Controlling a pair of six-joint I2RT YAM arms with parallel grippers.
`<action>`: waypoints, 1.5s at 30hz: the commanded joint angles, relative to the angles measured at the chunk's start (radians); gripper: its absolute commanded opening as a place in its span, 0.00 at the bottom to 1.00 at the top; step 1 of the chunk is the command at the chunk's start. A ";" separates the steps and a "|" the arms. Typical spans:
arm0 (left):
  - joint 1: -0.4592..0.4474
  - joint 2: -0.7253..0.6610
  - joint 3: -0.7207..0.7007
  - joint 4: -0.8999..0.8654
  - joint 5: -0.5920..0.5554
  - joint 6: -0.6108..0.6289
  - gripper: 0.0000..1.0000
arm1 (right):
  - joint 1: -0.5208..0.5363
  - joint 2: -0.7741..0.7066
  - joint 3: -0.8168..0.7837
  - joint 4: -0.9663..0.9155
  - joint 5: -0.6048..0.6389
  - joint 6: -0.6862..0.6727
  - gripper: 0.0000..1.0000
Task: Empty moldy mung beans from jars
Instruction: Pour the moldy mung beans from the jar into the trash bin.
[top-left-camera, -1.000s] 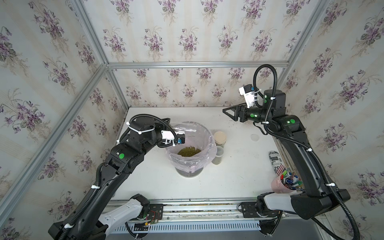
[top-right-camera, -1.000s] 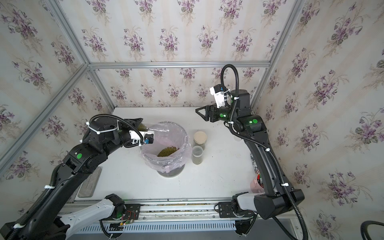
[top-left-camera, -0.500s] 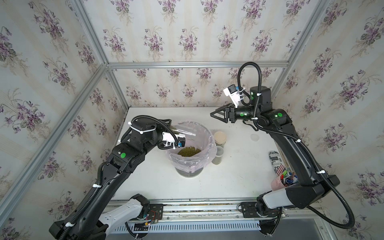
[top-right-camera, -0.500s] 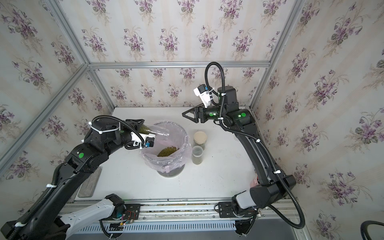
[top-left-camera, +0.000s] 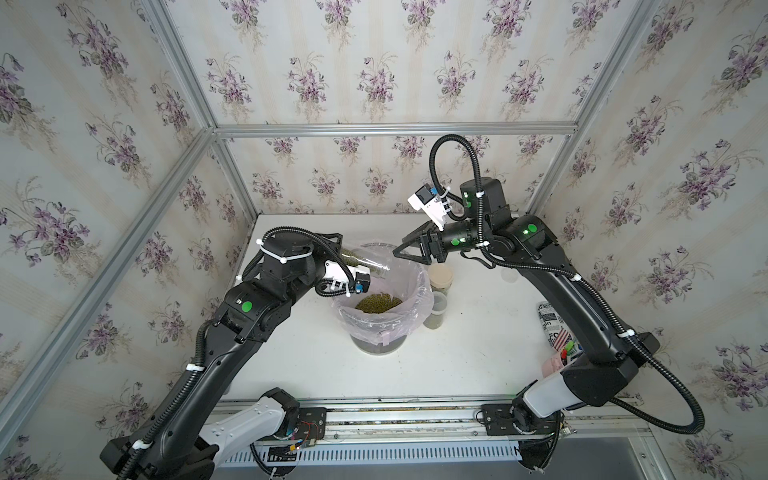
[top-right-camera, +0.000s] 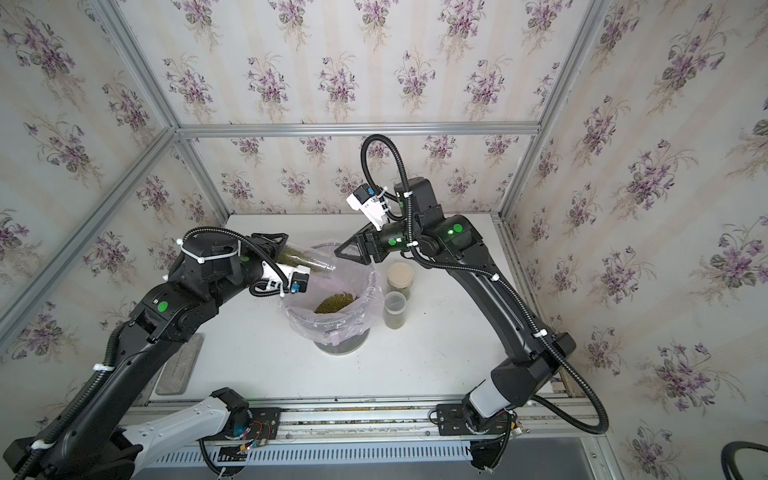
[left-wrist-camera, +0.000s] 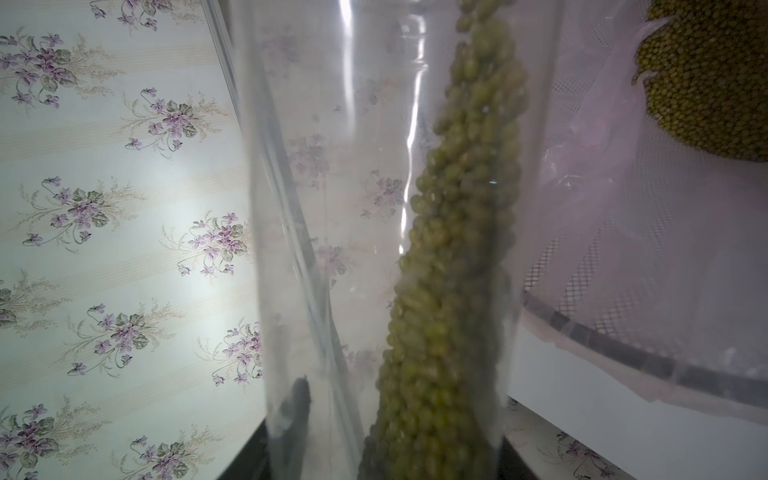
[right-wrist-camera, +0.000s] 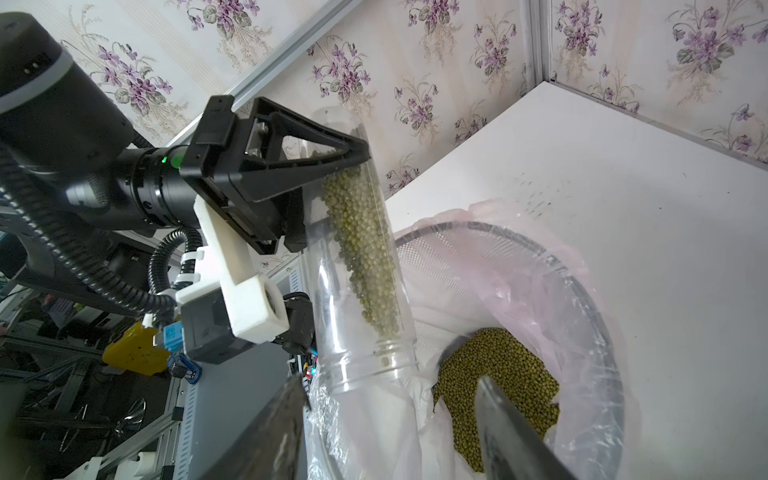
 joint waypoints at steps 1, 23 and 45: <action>-0.003 -0.003 0.005 0.018 0.000 0.078 0.39 | 0.029 0.016 0.017 -0.023 0.014 -0.035 0.63; -0.020 0.009 0.009 -0.006 -0.047 0.135 0.38 | 0.129 0.138 0.102 -0.076 0.089 -0.073 0.64; -0.028 0.013 0.011 -0.009 -0.049 0.142 0.38 | 0.161 0.198 0.139 -0.090 0.083 -0.094 0.62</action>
